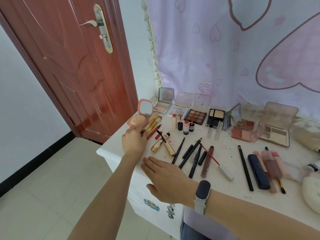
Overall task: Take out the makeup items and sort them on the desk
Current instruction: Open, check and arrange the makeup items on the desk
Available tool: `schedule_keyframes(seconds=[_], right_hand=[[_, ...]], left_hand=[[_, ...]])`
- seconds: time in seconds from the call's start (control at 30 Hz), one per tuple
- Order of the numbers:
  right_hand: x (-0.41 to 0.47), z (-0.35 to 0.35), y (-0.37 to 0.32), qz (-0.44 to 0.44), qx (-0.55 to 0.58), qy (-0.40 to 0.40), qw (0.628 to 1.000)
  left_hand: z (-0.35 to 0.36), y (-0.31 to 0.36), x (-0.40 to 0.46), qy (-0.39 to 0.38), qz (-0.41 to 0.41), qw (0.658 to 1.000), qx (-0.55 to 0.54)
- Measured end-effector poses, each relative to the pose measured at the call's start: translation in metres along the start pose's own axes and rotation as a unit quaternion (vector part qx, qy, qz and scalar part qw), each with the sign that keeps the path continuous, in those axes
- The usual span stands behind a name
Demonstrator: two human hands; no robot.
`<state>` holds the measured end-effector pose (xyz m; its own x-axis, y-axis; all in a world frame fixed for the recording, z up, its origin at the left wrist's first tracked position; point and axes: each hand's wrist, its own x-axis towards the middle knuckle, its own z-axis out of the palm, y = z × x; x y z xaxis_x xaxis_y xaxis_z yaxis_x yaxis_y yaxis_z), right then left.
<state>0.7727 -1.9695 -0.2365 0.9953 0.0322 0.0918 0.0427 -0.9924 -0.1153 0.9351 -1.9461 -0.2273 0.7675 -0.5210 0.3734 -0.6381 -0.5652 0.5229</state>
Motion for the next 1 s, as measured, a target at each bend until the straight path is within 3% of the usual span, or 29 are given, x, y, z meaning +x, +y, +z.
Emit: schedule_keyframes(seconds=[0.27, 0.43, 0.53, 0.63, 0.7, 0.77, 0.87, 1.0], right_hand=[[-0.002, 0.002, 0.0, -0.009, -0.035, -0.019, 0.999], [-0.004, -0.011, -0.001, -0.008, -0.028, -0.018, 0.999], [-0.023, -0.031, 0.0, 0.001, 0.021, 0.044, 0.999], [-0.063, -0.047, 0.012, 0.047, 0.041, 0.165, 0.984], [-0.096, -0.055, 0.028, 0.092, 0.033, 0.235, 0.967], [-0.127, -0.063, 0.048, 0.159, -0.017, 0.256, 0.953], [-0.162, -0.068, 0.074, 0.269, -0.101, 0.222, 0.931], [-0.185, -0.063, 0.078, 0.259, -0.178, 0.136, 0.94]], left_hand=[[-0.008, -0.017, -0.005, -0.031, 0.03, 0.999, 0.019], [-0.023, -0.02, -0.016, -0.029, 0.006, 0.999, -0.017], [-0.035, -0.013, -0.037, 0.032, 0.006, 0.996, -0.08], [-0.043, 0.007, -0.065, 0.085, 0.024, 0.989, -0.122], [-0.042, 0.028, -0.08, 0.08, 0.057, 0.985, -0.139], [-0.038, 0.052, -0.092, 0.056, 0.097, 0.982, -0.154], [-0.026, 0.087, -0.113, 0.02, 0.161, 0.976, -0.148], [-0.008, 0.124, -0.15, -0.027, 0.228, 0.963, -0.144]])
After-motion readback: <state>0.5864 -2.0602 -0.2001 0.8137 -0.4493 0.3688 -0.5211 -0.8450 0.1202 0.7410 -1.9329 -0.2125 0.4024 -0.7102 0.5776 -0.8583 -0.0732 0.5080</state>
